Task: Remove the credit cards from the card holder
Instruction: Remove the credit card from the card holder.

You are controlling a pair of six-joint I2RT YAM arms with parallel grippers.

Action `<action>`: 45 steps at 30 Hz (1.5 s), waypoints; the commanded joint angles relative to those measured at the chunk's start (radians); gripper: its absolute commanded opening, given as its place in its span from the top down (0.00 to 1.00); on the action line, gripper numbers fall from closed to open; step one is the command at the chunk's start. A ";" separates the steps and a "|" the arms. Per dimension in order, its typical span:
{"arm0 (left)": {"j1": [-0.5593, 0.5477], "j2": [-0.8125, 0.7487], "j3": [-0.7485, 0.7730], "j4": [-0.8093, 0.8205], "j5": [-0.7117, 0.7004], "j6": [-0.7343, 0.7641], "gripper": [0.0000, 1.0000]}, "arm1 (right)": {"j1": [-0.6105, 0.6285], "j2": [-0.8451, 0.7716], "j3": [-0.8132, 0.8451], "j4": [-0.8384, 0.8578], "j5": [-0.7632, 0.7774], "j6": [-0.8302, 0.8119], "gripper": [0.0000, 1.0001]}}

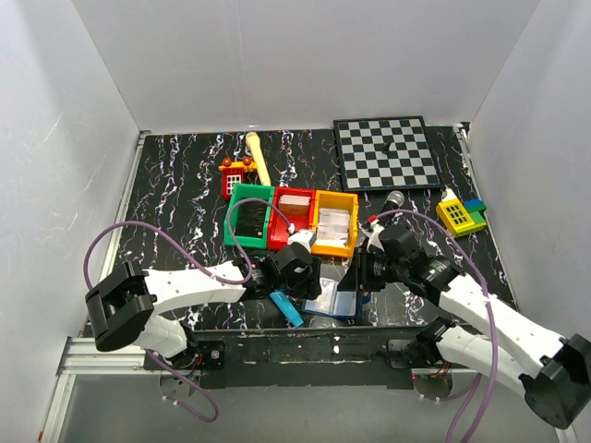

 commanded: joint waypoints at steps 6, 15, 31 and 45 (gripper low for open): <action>0.012 -0.032 -0.089 0.194 0.106 0.089 0.68 | -0.012 0.151 -0.119 0.145 -0.032 0.044 0.61; 0.038 0.109 -0.002 0.168 0.224 0.088 0.86 | -0.079 0.218 -0.225 0.196 0.011 0.147 0.65; 0.079 0.117 -0.057 0.187 0.240 0.051 0.91 | -0.180 0.261 -0.182 0.086 0.102 0.089 0.67; 0.078 0.043 -0.074 0.210 0.241 0.061 0.90 | -0.208 0.060 -0.115 -0.046 0.136 0.033 0.59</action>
